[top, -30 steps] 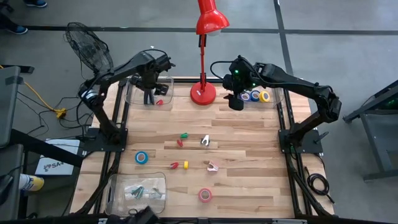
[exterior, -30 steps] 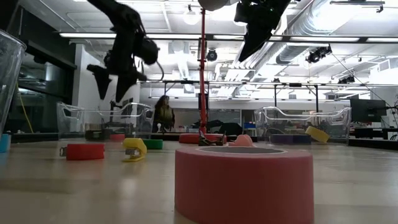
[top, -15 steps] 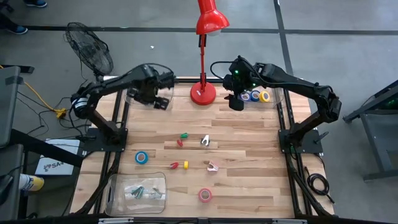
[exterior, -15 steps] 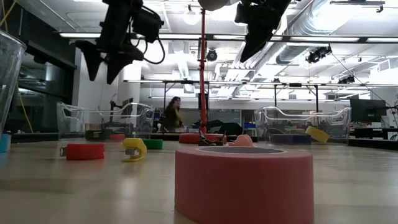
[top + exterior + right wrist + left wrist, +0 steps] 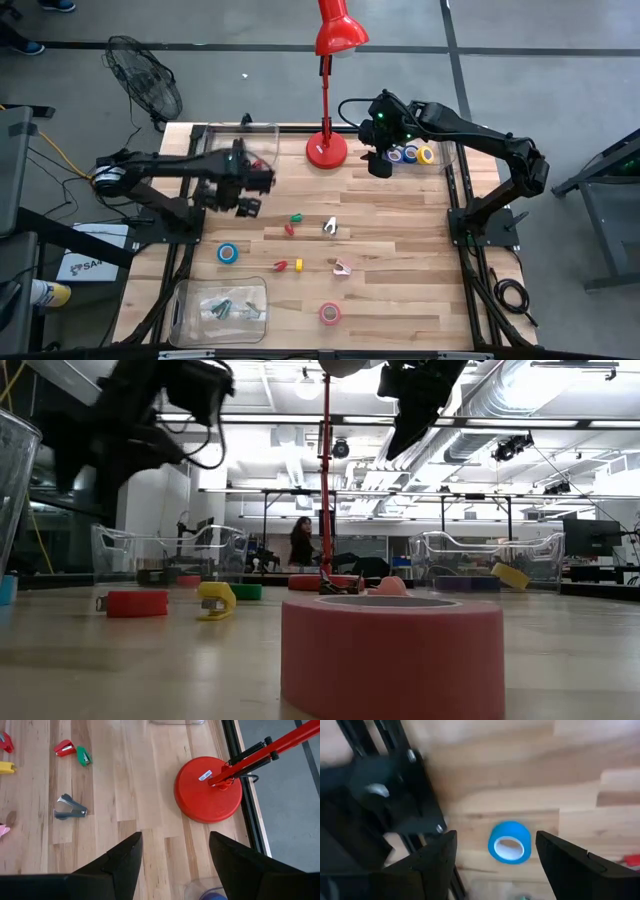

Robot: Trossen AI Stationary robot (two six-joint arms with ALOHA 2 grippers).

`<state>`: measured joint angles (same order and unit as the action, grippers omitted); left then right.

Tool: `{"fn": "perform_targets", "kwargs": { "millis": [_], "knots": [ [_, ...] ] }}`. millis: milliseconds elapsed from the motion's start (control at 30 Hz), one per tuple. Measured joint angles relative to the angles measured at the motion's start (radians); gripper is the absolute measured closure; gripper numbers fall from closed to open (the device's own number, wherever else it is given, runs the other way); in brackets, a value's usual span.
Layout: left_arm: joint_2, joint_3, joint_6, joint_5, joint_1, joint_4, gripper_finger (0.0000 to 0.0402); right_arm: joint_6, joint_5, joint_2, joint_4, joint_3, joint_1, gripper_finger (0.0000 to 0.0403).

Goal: Pick and place Stapler, Stapler remover, tape
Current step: Put the light blue tape into the top left transparent bin

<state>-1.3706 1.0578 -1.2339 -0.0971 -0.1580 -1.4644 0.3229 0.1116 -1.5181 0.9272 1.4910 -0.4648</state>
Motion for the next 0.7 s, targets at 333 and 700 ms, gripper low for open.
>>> {"fn": "perform_targets", "kwargs": {
  "millis": [333, 700],
  "knots": [
    [0.094, -0.202, -0.311, -0.107, 0.214, 0.154, 0.0135, 0.018, 0.000, 0.000, -0.004, 0.000, 0.000, 0.0181],
    [0.088, -0.365, -0.434, -0.186, 0.325, 0.333, 0.0146, 0.018, 0.008, 0.000, -0.019, 0.000, 0.000, 0.0181]
  ]
}}
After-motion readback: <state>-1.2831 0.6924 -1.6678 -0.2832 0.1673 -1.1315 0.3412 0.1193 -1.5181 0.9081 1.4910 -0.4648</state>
